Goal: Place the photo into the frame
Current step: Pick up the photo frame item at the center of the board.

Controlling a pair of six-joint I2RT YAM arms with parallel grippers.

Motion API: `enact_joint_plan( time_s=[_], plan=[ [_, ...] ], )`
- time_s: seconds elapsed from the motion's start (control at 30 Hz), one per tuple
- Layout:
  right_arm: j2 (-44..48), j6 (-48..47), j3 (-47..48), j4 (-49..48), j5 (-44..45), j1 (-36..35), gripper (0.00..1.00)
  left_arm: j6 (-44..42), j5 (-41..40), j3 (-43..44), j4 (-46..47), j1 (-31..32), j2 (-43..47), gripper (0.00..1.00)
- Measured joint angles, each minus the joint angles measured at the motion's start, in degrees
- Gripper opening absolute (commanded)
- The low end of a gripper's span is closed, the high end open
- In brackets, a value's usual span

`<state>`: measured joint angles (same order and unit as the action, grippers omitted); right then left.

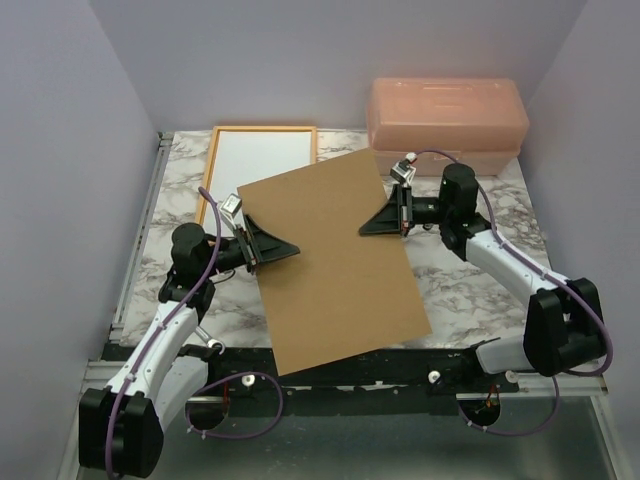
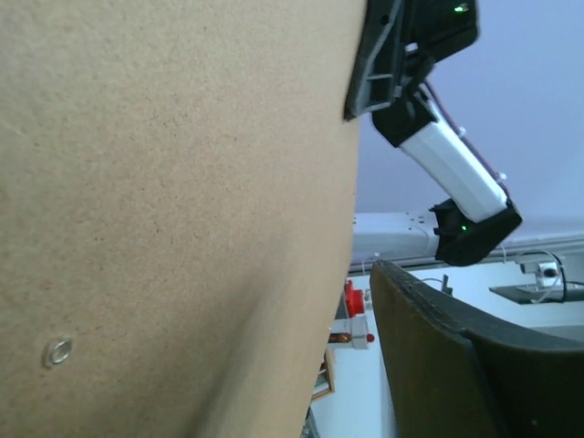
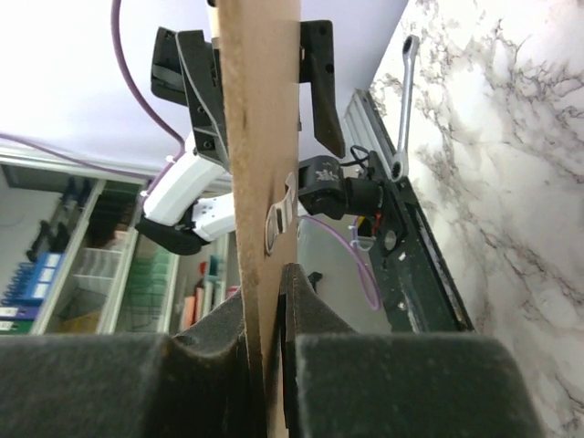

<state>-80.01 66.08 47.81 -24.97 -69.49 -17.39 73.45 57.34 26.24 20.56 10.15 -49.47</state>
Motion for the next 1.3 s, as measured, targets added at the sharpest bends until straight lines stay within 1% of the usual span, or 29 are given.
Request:
enact_joint_plan(
  time_s=[0.1,0.2,0.3,0.43,0.63,0.77,0.97,1.13,1.3],
  plan=[
    [0.87,-7.78,4.66,11.78,1.92,-1.18,0.00,-3.43,-1.73,0.46,-4.90,0.02,0.70,0.89],
    [0.96,-14.23,8.76,21.70,5.66,-2.05,0.00,-9.09,-4.44,2.75,-14.27,0.46,1.70,0.89],
    [0.94,-20.26,13.94,32.41,10.64,-2.56,0.00,-16.44,-10.78,7.50,-28.55,0.98,2.32,0.89],
    [0.94,-26.60,21.66,44.96,18.38,-2.54,0.00,-24.06,-22.03,11.72,-44.09,1.11,3.17,0.90],
    [0.94,-33.62,33.31,58.95,31.34,-2.47,0.00,-29.59,-34.14,14.14,-57.86,1.11,4.15,0.90],
    [-0.35,-37.27,41.13,68.37,38.47,-2.43,0.00,-31.78,-38.75,15.82,-62.55,1.11,4.13,0.90],
    [-6.58,-40.52,51.78,81.26,48.76,-2.43,0.00,-33.83,-40.44,18.38,-65.02,1.11,2.95,0.90],
    [-10.99,-40.72,54.47,87.86,54.21,-2.43,0.00,-34.25,-40.24,18.58,-65.09,1.25,1.33,0.90],
    [-13.38,-40.44,54.45,89.90,55.52,-2.38,0.01,-34.21,-39.63,18.58,-64.87,1.88,0.57,0.90]
  ],
)
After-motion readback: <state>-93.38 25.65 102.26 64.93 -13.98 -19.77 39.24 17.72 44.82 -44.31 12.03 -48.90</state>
